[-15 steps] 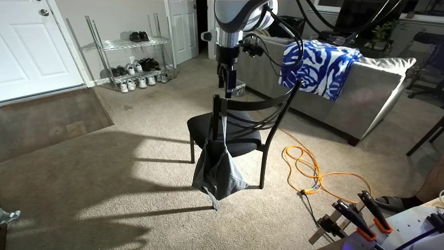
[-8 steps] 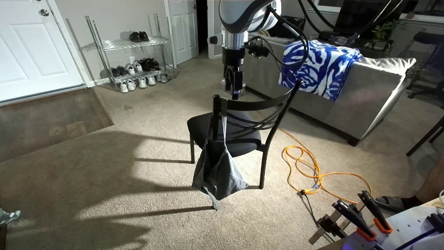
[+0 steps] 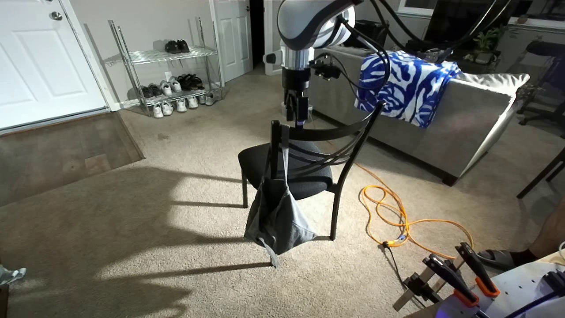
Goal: Move the grey bag to the right side of the chair
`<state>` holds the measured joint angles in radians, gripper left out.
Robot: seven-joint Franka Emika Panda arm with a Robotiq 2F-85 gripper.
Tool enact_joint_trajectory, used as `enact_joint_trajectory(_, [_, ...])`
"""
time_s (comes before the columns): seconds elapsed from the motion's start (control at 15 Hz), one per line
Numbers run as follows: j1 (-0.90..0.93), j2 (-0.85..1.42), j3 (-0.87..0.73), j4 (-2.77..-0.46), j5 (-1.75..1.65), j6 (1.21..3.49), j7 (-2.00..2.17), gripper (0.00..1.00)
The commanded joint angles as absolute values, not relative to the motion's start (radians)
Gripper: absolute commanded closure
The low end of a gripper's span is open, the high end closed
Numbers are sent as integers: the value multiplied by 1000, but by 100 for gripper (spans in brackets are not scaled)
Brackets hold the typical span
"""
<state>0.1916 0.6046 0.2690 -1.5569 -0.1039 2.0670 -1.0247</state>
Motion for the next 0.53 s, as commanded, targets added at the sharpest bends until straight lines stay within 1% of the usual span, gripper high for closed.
enact_joint_trajectory(0.0, [194, 628, 269, -1529, -105, 2033, -1052, 0])
enact_joint_trajectory(0.47, [198, 635, 273, -1528, -115, 2060, -1107, 0])
